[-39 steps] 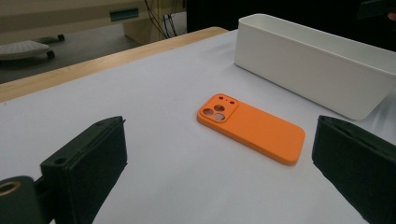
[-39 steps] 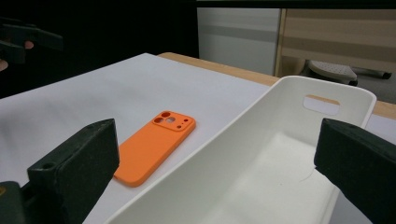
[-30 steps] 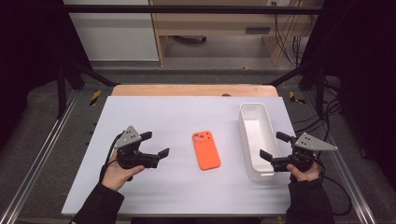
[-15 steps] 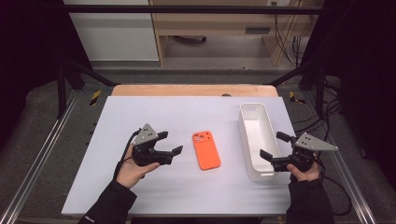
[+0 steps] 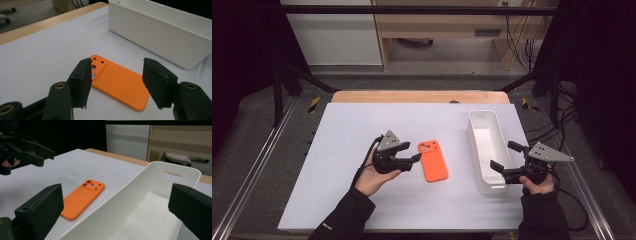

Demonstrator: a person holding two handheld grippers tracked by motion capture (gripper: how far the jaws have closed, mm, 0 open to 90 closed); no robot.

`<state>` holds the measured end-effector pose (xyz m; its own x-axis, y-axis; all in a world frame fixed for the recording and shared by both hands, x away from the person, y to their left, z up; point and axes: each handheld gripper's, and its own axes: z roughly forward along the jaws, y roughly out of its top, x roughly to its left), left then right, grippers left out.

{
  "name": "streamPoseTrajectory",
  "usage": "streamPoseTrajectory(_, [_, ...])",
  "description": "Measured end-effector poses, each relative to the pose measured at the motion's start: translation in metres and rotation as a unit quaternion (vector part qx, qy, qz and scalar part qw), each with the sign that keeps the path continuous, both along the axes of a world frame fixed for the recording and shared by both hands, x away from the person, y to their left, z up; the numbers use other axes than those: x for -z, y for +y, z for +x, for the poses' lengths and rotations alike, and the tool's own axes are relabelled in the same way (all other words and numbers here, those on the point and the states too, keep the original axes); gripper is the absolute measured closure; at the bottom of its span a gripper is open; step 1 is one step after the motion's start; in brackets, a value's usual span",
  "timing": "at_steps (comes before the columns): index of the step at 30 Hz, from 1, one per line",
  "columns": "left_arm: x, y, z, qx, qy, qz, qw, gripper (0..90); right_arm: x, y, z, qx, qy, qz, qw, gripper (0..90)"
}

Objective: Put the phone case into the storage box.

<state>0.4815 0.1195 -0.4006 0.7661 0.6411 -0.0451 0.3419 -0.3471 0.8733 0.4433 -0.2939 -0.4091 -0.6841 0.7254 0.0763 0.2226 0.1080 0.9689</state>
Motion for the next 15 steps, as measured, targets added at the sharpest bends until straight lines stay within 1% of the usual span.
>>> streamPoseTrajectory(5, [0.005,-0.015,0.007,0.005,0.013,0.003,0.9999,47.7,0.0,0.0,0.0,0.0,-0.001,0.0,1.0,0.6])
streamPoseTrajectory(7, [0.007,-0.021,0.009,0.008,0.014,0.005,0.9999,50.5,0.0,-0.001,0.0,0.0,-0.002,0.0,1.0,0.6])
streamPoseTrajectory(8, [0.007,-0.024,0.01,0.008,0.013,0.009,0.9998,52.2,0.0,0.0,0.0,0.001,-0.001,0.0,1.0,0.6])
streamPoseTrajectory(10, [0.008,-0.03,0.012,0.01,0.017,0.014,0.9997,55.6,0.0,0.0,0.0,0.001,0.0,0.0,1.0,0.6])
streamPoseTrajectory(12, [0.009,-0.035,0.013,0.011,0.018,0.02,0.9996,58.2,0.0,-0.001,0.0,0.001,-0.001,-0.001,1.0,0.6])
streamPoseTrajectory(13, [0.009,-0.035,0.013,0.011,0.018,0.02,0.9996,59.5,0.0,0.0,0.0,0.002,-0.001,0.0,1.0,0.6])
streamPoseTrajectory(14, [0.01,-0.038,0.014,0.012,0.019,0.024,0.9995,59.5,0.0,0.0,0.0,0.002,-0.001,0.0,1.0,0.6])
streamPoseTrajectory(15, [0.011,-0.043,0.016,0.013,0.023,0.024,0.9994,62.7,0.0,-0.001,0.0,0.002,-0.002,0.0,1.0,0.6])
